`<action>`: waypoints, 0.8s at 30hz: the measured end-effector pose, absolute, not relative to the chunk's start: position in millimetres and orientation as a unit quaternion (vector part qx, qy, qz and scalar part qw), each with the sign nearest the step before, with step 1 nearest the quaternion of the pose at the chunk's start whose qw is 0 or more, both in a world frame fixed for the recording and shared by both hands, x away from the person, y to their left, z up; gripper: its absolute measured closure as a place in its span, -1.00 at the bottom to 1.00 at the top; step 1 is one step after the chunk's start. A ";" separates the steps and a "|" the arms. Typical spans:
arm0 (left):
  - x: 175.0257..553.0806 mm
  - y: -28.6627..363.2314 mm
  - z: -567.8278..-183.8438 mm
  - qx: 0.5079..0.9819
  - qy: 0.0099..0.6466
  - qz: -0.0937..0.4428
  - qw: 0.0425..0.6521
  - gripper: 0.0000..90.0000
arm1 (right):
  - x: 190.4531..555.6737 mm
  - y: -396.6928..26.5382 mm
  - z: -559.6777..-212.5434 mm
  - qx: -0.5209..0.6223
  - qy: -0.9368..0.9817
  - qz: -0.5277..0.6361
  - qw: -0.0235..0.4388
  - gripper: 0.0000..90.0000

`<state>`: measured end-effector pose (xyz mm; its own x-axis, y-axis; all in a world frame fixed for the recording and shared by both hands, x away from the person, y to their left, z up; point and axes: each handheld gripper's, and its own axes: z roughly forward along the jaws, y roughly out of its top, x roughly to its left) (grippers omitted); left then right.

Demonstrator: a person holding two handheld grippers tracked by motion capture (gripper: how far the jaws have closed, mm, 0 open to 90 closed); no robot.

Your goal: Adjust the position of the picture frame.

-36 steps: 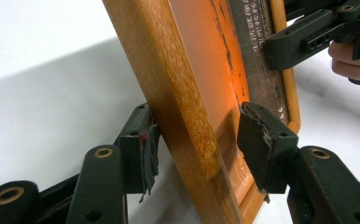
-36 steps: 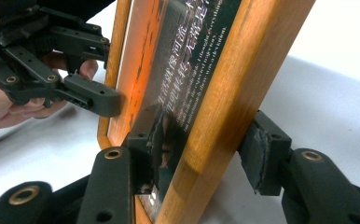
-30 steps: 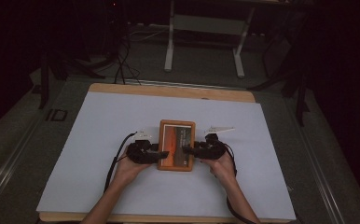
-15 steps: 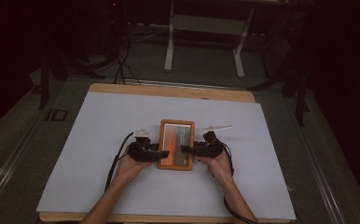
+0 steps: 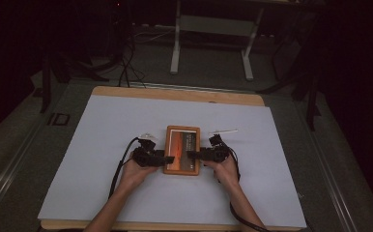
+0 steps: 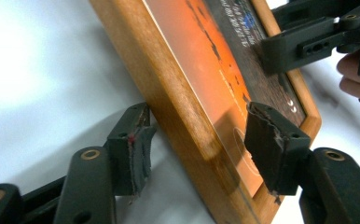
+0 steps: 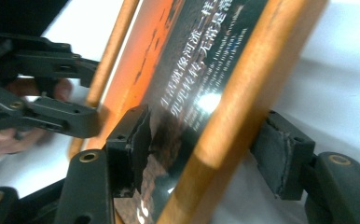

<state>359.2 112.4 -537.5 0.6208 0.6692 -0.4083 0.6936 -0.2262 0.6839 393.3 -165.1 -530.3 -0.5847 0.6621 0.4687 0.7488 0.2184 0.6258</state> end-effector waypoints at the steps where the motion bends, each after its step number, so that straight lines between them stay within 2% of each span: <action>1: 358.9 112.7 -537.7 0.783 0.435 -0.013 0.445 -0.06 | 393.5 -165.4 -529.3 -0.452 -0.780 -0.431 0.048 -0.08; 11: 356.9 111.4 -536.3 0.784 0.441 -0.012 0.437 -0.06 | 391.7 -164.9 -525.3 -0.448 -0.784 -0.429 0.017 -0.06; 16: 354.4 115.6 -530.9 0.786 0.445 0.025 0.429 -0.06 | 390.7 -166.1 -525.5 -0.444 -0.785 -0.431 0.012 -0.06; 24: 354.3 120.8 -527.3 0.780 0.445 0.040 0.439 -0.07 | 389.8 -172.9 -517.7 -0.444 -0.785 -0.431 -0.016 0.01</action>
<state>354.3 120.8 -527.3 0.6003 0.7295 -0.3278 0.6587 -0.2186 0.7199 389.8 -172.9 -517.7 -0.6046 0.7113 0.3585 0.6841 0.2330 0.6912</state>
